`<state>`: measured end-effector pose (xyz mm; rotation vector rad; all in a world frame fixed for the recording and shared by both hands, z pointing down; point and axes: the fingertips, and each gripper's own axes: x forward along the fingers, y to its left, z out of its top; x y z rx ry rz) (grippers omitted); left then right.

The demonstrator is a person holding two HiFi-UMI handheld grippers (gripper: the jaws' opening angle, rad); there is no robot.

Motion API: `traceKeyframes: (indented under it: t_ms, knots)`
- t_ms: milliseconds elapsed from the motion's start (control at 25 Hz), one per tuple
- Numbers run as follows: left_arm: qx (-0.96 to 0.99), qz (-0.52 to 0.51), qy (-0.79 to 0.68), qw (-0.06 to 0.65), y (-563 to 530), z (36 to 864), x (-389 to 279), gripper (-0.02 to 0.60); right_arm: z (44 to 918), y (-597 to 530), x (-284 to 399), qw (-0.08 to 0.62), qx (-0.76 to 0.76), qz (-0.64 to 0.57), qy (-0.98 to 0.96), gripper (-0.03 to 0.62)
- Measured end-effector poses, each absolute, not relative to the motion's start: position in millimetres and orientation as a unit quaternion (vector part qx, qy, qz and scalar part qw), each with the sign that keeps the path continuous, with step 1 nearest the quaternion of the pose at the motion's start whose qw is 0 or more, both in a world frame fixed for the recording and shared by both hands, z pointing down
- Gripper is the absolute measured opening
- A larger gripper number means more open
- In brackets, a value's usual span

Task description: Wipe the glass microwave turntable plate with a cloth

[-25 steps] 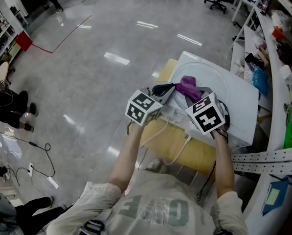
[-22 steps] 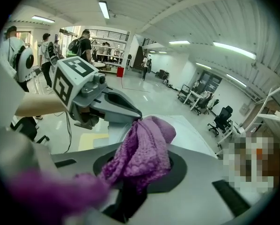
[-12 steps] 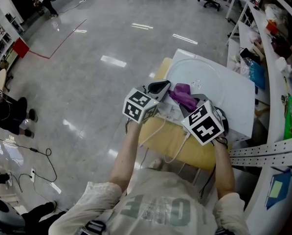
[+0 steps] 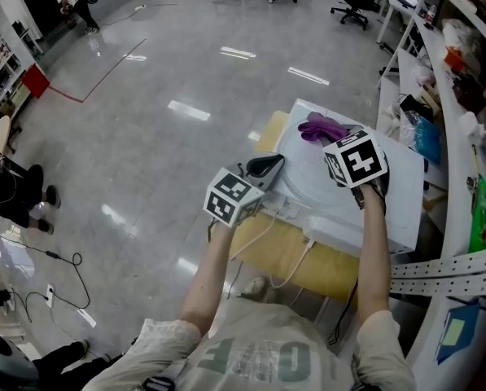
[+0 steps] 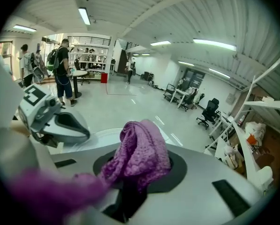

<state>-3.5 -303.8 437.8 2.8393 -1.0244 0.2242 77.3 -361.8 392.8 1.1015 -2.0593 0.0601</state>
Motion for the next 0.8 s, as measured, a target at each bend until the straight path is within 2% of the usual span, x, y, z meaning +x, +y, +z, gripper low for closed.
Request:
traceKeyframes:
  t_ms: [320,800]
  knots:
    - [0.938,0.075,-0.334,0.057,-302.0,436.5,-2.8,0.002,421.8,-399.0,89.8,0.428,0.448,0.048,-0.783,0.057]
    - [0.934,0.085,-0.343,0.044,-300.1,435.8,-6.3,0.002,424.0,-311.5,69.9,0.43,0.406,0.038,-0.806,0.058]
